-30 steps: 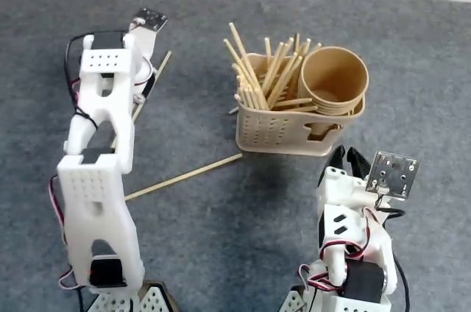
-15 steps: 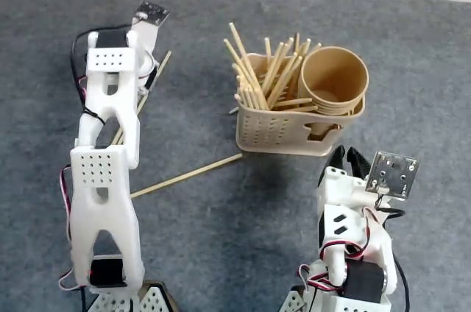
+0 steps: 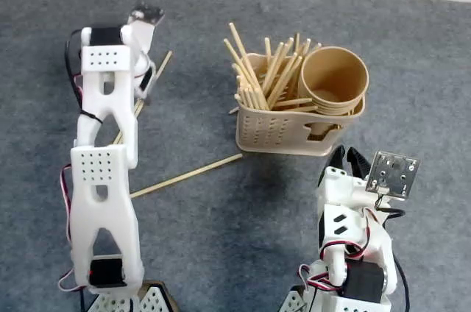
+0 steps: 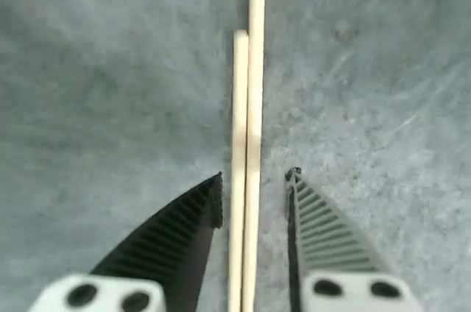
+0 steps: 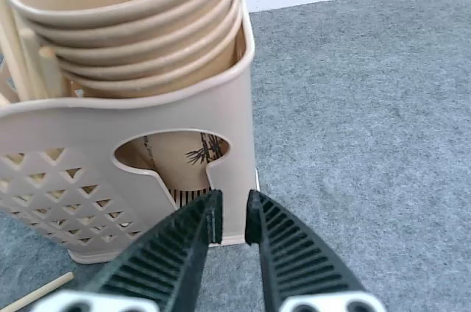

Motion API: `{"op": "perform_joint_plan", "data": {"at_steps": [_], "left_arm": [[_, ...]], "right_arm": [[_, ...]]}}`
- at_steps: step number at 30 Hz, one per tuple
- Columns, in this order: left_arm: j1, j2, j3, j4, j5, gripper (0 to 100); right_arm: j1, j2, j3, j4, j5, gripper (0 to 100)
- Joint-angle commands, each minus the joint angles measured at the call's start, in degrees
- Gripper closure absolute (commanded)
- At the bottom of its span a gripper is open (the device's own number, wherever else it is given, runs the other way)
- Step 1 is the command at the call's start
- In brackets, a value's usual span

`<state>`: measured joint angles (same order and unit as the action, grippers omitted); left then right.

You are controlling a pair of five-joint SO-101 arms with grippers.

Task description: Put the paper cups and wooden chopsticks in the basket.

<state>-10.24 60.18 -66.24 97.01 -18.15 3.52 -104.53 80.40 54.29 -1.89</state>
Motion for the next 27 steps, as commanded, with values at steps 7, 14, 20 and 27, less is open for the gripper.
{"op": "perform_joint_plan", "data": {"at_steps": [7, 14, 20, 27], "left_arm": [[-0.75, 7.08, -1.89, -1.49, -0.62, 86], [-0.31, 7.78, -1.89, -1.05, -0.62, 100], [-0.40, 4.97, -6.29, 3.60, -0.53, 100], [-0.57, -4.18, -6.90, 4.04, -0.35, 100]], "right_arm": [[-0.13, -0.22, -0.40, -1.63, 0.70, 92.9], [-0.13, -0.22, -0.40, -1.63, 0.70, 92.9], [-0.13, -0.22, -0.40, -1.63, 0.70, 92.9], [-0.13, -0.22, -0.40, -1.63, 0.70, 92.9]]}}
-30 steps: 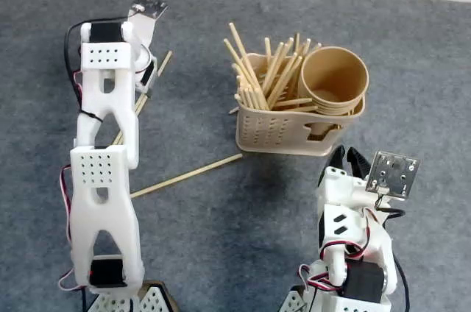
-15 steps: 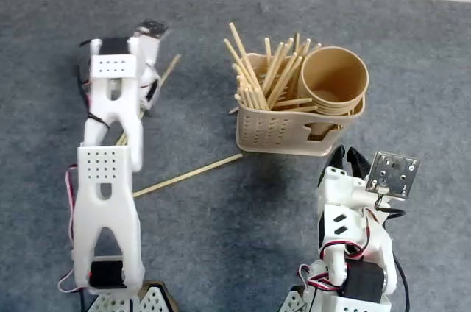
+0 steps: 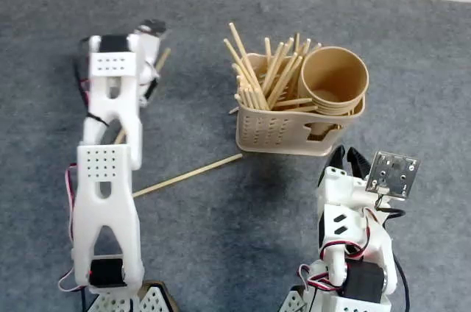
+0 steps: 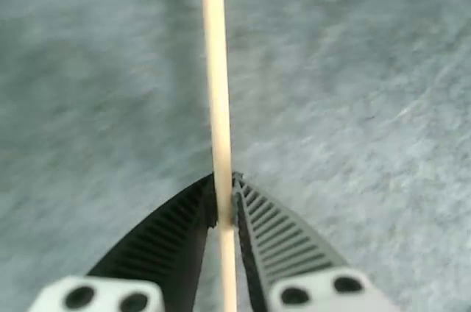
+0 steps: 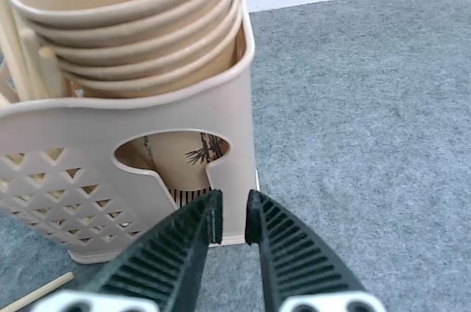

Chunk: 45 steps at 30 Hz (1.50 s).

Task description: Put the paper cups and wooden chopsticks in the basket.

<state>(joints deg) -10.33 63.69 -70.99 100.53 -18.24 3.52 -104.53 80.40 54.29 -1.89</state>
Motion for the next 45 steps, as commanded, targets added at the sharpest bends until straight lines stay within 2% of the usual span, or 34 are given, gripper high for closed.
{"op": "perform_joint_plan", "data": {"at_steps": [1, 13, 25, 30, 40, 45], "left_arm": [[-0.48, -9.19, -2.15, 0.53, -0.09, 100], [3.82, -37.76, 8.92, 0.44, 0.44, 100], [17.19, -60.00, 9.89, -0.26, 12.48, 100], [22.55, -64.48, 9.89, -7.74, 15.74, 100], [32.75, -69.32, 9.89, -26.73, 15.82, 100], [38.46, -69.05, 9.98, -31.82, 15.91, 100]], "right_arm": [[-0.13, -0.22, -0.40, -1.63, 0.70, 92.9], [-0.13, -0.22, -0.40, -1.63, 0.70, 92.9], [-0.13, -0.22, -0.40, -1.63, 0.70, 92.9], [-0.13, -0.22, -0.40, -1.63, 0.70, 92.9], [-0.13, -0.22, -0.40, -1.63, 0.70, 92.9], [-0.13, -0.22, -0.40, -1.63, 0.70, 92.9]]}}
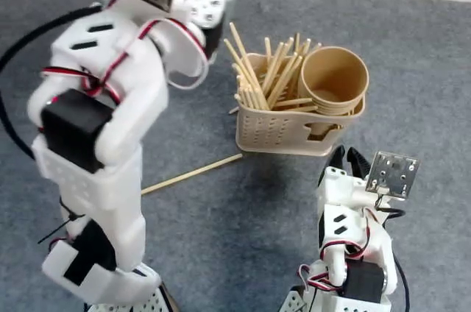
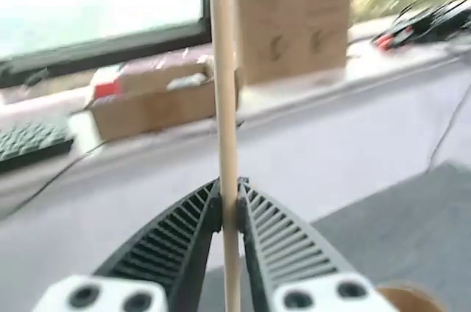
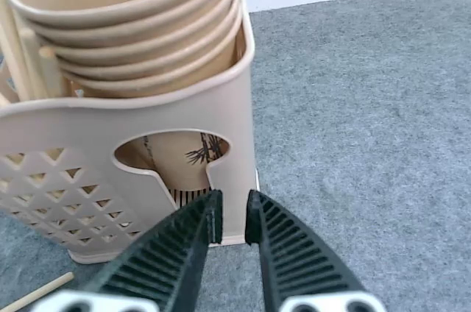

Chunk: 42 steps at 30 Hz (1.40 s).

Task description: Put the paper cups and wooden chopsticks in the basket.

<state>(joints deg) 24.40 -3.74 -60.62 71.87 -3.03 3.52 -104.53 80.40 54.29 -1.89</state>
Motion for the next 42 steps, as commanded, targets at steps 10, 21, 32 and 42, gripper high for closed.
{"op": "perform_joint_plan", "data": {"at_steps": [10, 21, 32, 42], "left_arm": [[7.16, 1.27, 1.36, -3.78, 10.81, 100], [3.56, 11.82, 1.71, -9.32, 17.23, 100], [5.23, 15.87, 1.71, -7.74, 16.18, 100], [7.25, 8.48, 1.63, 2.81, 12.22, 100]], "right_arm": [[-0.13, -0.22, -0.40, -1.63, 0.70, 92.9], [-0.13, -0.22, -0.40, -1.63, 0.70, 92.9], [-0.13, -0.22, -0.40, -1.63, 0.70, 92.9], [-0.13, -0.22, -0.40, -1.63, 0.70, 92.9]]}}
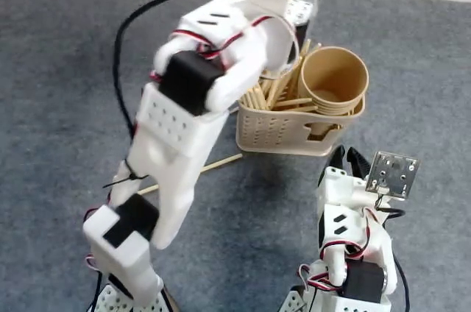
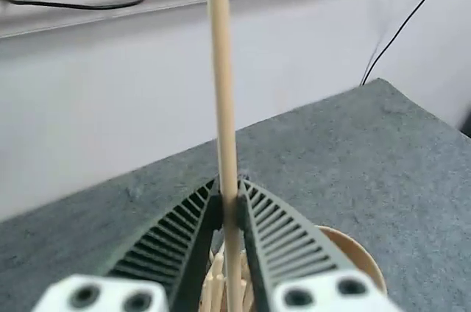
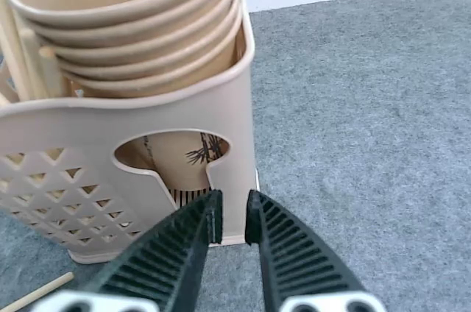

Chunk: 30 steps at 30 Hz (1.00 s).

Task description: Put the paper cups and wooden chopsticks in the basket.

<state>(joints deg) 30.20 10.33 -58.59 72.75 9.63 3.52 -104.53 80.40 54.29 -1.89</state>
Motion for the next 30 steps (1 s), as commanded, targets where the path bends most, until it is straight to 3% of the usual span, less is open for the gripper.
{"op": "perform_joint_plan", "data": {"at_steps": [1, 22, 30], "left_arm": [[1.63, -6.90, -0.40, 2.90, -0.44, 100], [4.70, -30.20, -0.22, 25.85, -0.35, 100], [5.58, -33.63, -0.04, 26.99, -0.35, 100]], "right_arm": [[-0.13, -0.22, -0.40, -1.63, 0.70, 92.9], [-0.22, -0.22, -0.31, -1.71, 0.70, 92.9], [-0.22, -0.22, -0.31, -1.71, 0.70, 92.9]]}}
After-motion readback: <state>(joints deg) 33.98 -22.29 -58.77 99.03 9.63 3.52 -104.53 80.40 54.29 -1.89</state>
